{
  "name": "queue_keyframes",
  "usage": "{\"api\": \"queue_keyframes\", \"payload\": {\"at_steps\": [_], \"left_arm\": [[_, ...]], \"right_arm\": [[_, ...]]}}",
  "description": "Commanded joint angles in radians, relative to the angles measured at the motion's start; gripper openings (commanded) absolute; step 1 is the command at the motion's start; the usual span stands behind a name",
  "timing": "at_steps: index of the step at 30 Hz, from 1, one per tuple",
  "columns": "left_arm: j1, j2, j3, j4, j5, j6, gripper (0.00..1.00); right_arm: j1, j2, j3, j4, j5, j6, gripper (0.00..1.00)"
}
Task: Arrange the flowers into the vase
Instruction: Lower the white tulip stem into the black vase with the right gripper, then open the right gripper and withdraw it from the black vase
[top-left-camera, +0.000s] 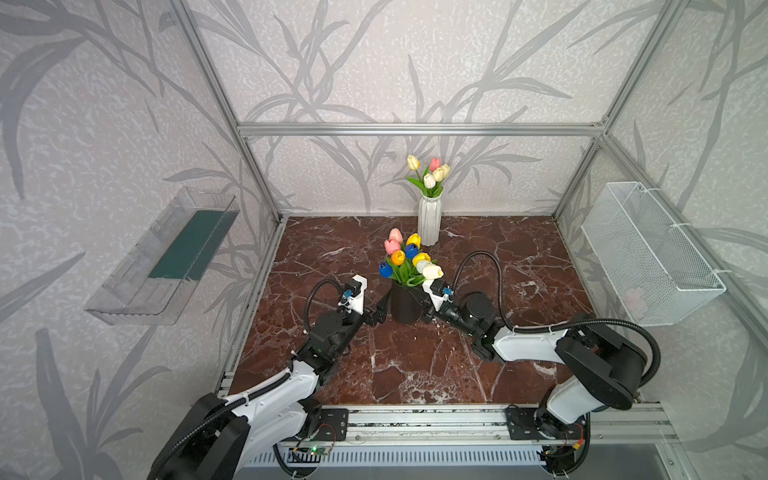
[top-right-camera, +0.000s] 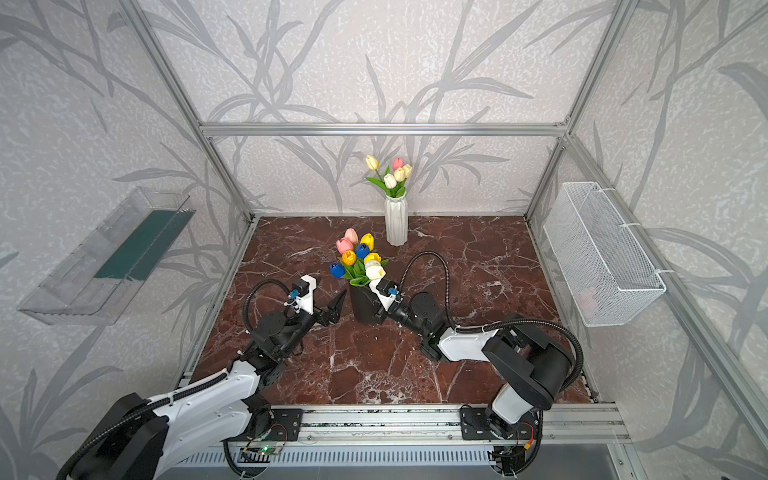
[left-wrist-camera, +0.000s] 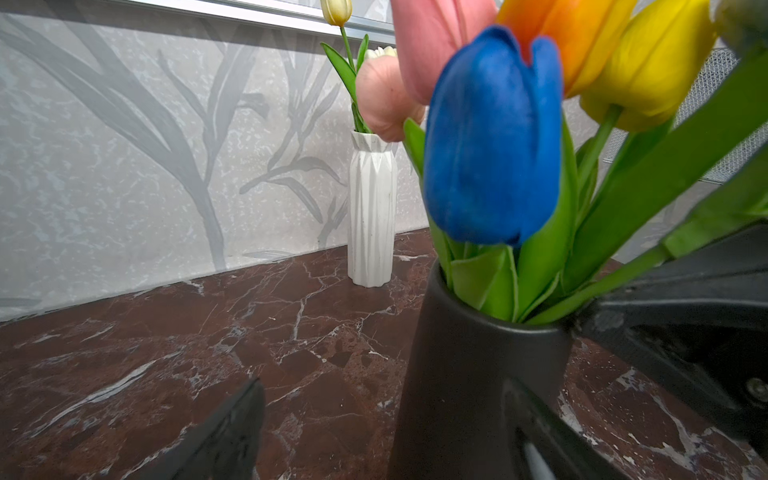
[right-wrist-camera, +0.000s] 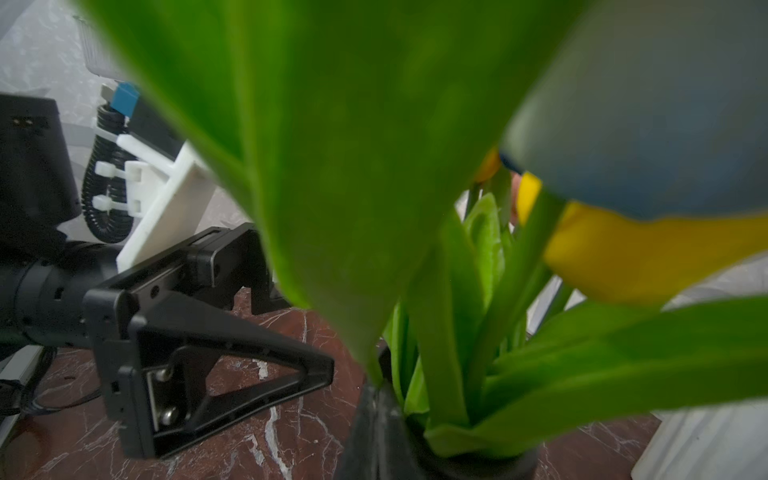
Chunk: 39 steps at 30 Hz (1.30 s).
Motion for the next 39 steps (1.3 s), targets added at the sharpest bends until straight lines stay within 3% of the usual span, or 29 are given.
{"api": "queue_keyframes", "payload": {"at_steps": [1, 6, 11, 14, 17, 23, 25, 32, 39], "left_arm": [[0.002, 0.004, 0.027, 0.031, 0.017, 0.005, 0.89], [0.002, 0.008, 0.032, 0.028, 0.017, 0.007, 0.89], [0.001, 0.021, 0.035, 0.028, 0.021, 0.009, 0.89], [0.002, 0.033, 0.037, 0.039, 0.03, 0.008, 0.89], [0.001, 0.043, 0.037, 0.051, 0.031, 0.004, 0.89], [0.001, 0.067, 0.038, 0.071, 0.044, -0.006, 0.89], [0.003, 0.072, 0.042, 0.072, 0.053, -0.01, 0.89], [0.001, 0.056, 0.04, 0.049, 0.057, -0.003, 0.89], [0.002, 0.067, 0.035, 0.053, 0.052, 0.004, 0.9]], "right_arm": [[0.006, 0.005, -0.016, 0.015, 0.028, -0.006, 0.01], [0.006, -0.041, -0.018, -0.023, 0.044, -0.005, 0.23], [0.007, -0.107, -0.012, -0.075, 0.064, 0.0, 0.28], [0.007, -0.148, -0.008, -0.103, 0.078, 0.003, 0.28], [0.008, -0.185, 0.003, -0.135, 0.071, 0.0, 0.17], [0.007, -0.183, 0.004, -0.171, 0.054, -0.025, 0.15], [0.007, -0.165, -0.023, -0.134, 0.047, -0.029, 0.22], [0.005, -0.14, -0.123, -0.009, 0.078, 0.01, 0.61], [-0.016, -0.118, -0.158, 0.012, 0.096, 0.036, 0.85]]}}
